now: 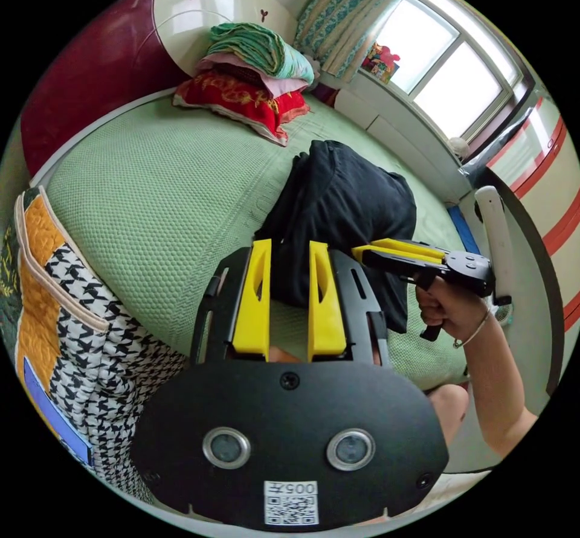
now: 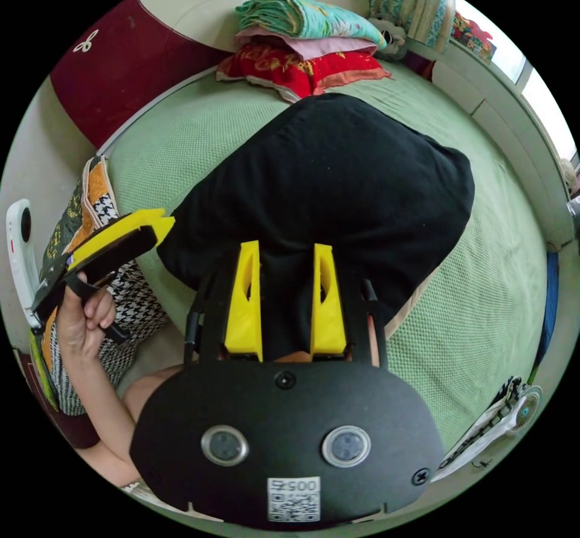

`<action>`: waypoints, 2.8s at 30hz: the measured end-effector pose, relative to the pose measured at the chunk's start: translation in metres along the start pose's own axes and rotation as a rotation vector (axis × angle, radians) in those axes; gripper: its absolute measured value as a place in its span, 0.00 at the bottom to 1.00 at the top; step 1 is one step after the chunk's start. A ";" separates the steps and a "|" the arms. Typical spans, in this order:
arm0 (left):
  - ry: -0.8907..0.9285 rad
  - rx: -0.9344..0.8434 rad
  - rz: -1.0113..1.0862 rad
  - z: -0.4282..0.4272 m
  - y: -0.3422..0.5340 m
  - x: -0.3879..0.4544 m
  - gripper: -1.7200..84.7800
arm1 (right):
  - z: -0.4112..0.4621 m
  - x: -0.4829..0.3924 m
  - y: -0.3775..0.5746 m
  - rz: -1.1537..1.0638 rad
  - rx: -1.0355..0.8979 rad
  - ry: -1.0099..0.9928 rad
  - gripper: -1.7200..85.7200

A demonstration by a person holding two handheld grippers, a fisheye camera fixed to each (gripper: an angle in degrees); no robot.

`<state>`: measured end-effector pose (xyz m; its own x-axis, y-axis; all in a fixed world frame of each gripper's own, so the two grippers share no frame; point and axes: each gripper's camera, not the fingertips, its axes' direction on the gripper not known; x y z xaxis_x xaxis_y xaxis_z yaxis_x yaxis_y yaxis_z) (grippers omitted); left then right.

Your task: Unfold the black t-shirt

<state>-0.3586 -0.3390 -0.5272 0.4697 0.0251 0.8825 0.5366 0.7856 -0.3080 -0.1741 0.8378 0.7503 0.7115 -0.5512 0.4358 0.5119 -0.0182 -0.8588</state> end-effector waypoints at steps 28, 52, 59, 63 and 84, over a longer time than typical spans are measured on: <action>0.094 -0.019 0.027 0.000 -0.043 -0.043 0.13 | 0.079 0.036 -0.106 0.013 -0.180 0.020 0.12; 0.048 0.018 0.042 -0.007 -0.059 -0.039 0.12 | -0.022 0.185 -0.012 0.201 0.143 -0.243 0.02; 0.091 -0.009 0.091 -0.001 -0.060 -0.027 0.12 | -0.028 0.233 0.038 0.254 0.192 -0.498 0.13; 0.067 -0.034 0.111 0.005 -0.061 -0.018 0.12 | -0.055 0.203 0.031 0.146 0.275 -0.470 0.17; 0.062 -0.011 0.068 0.000 -0.060 -0.022 0.12 | -0.058 0.049 -0.005 0.003 0.215 0.022 0.03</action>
<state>-0.4011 -0.3864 -0.5279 0.5477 0.0391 0.8358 0.5100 0.7763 -0.3705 -0.1693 0.7626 0.7602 0.7038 -0.5693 0.4250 0.6024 0.1611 -0.7818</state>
